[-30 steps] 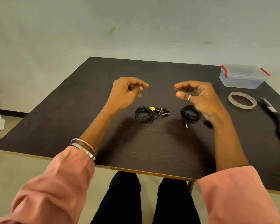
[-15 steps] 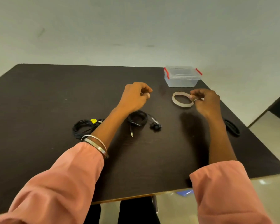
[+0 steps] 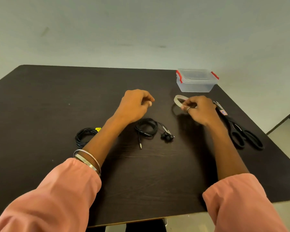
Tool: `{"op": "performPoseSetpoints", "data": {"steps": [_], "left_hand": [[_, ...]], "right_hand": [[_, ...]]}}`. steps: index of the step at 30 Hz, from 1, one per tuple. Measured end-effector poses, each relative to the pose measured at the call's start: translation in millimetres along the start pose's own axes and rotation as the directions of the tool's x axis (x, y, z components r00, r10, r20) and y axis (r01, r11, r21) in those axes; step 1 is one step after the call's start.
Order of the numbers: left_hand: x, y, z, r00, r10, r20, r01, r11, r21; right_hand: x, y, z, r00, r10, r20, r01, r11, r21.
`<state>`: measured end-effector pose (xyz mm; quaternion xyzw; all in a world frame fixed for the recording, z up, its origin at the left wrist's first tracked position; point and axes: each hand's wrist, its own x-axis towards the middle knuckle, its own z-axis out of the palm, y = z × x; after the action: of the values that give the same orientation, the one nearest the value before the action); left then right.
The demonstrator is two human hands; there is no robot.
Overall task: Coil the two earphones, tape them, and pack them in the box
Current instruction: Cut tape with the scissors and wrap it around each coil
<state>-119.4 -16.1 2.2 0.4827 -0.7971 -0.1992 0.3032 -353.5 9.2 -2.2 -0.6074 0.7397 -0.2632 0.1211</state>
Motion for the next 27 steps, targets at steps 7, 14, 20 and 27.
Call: {"op": "performPoseSetpoints", "data": {"steps": [7,14,20,27], "left_hand": [[-13,-10,-20,0.995,0.024,-0.094,-0.043,0.979,-0.199],[-10,-23,-27,0.963,-0.051,-0.265,-0.021,0.965,-0.263],[-10,-25,-29,0.931,-0.054,-0.362,-0.034,0.972,-0.232],[-8,-30,-26,0.912,0.003,-0.409,-0.058,0.991,-0.122]], "right_hand": [[-1,-65,16,0.994,-0.036,0.100,-0.046,0.702,0.710],[15,-96,34,0.945,-0.100,0.311,-0.244,0.415,0.876],[4,-92,41,0.896,-0.348,0.275,-0.101,0.443,0.891],[4,-98,55,0.938,-0.340,0.061,0.212,0.705,0.677]]}}
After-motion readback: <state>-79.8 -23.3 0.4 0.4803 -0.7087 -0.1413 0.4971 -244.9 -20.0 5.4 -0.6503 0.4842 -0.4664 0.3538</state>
